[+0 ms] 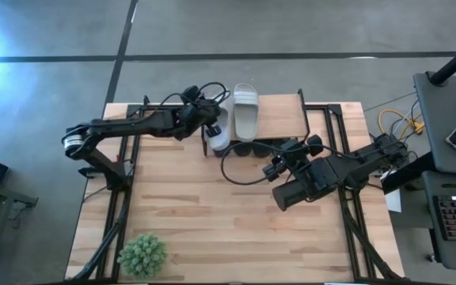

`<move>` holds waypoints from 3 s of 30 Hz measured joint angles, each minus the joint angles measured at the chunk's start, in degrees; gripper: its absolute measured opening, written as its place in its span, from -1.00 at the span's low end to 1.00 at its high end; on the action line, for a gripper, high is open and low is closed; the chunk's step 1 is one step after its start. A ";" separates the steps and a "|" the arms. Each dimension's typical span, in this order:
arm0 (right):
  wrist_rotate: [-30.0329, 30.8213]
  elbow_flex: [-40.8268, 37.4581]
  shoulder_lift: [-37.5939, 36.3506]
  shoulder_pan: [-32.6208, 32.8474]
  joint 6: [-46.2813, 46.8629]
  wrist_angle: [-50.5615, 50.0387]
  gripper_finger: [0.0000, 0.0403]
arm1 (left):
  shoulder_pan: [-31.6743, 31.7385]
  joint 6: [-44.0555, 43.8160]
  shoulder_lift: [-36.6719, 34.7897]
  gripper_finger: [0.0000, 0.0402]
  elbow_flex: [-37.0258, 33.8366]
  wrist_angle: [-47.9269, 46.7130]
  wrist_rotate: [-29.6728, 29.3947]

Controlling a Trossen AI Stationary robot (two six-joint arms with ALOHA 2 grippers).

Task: Pick and place slides into the shelf
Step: Put the gray slide on the shelf, then adjust the gray slide on the shelf

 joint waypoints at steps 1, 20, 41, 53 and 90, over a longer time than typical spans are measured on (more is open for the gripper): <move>0.00 -0.03 0.00 -0.01 -0.07 0.00 -0.07 | -0.04 -0.65 -0.72 -0.33 0.00 -1.40 -0.03; -7.23 -0.28 0.22 -5.62 -3.09 0.24 -0.07 | -0.15 -6.67 0.89 -0.33 -1.50 1.37 4.76; -7.30 -1.11 0.22 -5.64 -4.83 0.20 -0.07 | 1.55 -2.55 3.82 -0.33 -1.13 3.87 4.53; -7.62 -1.23 0.20 -5.88 -4.62 -0.03 -0.07 | 0.86 -4.25 -1.40 -0.33 -0.19 -1.61 3.27; -44.03 -4.42 10.53 -52.37 -45.75 33.68 -0.94 | 0.46 -40.15 -25.54 -0.33 -10.32 -21.64 15.42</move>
